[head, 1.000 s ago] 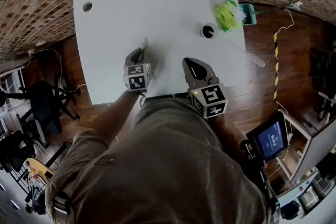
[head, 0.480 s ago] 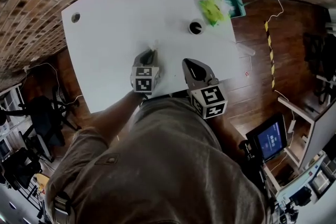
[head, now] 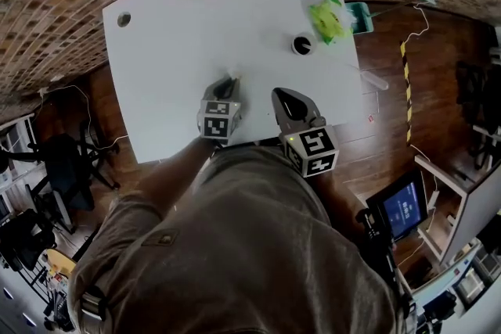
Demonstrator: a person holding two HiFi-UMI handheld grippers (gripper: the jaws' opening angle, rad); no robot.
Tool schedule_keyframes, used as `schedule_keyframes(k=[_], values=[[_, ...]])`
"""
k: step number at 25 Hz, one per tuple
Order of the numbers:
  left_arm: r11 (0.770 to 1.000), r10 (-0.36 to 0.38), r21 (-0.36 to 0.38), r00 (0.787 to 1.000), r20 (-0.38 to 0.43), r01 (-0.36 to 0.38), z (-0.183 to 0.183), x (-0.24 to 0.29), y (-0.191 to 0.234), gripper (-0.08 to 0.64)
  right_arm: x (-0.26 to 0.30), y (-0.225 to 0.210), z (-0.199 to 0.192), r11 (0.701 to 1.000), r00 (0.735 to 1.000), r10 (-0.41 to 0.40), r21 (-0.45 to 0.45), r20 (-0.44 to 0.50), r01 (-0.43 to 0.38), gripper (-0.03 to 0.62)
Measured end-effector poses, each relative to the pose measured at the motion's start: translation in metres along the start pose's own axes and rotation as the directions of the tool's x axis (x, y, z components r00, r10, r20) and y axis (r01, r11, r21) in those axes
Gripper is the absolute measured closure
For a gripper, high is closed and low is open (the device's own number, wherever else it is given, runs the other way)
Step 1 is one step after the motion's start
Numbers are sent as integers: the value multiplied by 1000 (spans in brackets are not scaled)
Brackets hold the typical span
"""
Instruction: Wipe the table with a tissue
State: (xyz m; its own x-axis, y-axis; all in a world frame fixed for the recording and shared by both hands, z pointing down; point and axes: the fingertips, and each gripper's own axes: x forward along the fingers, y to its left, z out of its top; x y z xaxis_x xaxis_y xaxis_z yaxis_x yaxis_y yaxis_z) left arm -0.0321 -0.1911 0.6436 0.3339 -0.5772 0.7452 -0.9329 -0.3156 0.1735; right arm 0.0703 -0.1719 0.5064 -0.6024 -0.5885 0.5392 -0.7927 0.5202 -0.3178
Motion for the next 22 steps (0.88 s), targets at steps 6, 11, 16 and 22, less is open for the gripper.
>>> schedule_keyframes(k=[6,11,16,22], values=[[992,112,-61,994,11,-111,-11,-32,47,526,6,24,8,998,999,51,-34,-4,-51,581],[984,152,-96,988,19,-149,-24,-47,68,526,13,39,7,996,998,67,-51,-7,-67,581],[990,101,-105,992,70,-94,-21,-56,59,526,13,47,7,997,998,59,-57,0,-58,581],[1000,-10,-12,995,102,12,-31,-68,32,526,10,55,2,998,999,32,-49,10,-31,581]])
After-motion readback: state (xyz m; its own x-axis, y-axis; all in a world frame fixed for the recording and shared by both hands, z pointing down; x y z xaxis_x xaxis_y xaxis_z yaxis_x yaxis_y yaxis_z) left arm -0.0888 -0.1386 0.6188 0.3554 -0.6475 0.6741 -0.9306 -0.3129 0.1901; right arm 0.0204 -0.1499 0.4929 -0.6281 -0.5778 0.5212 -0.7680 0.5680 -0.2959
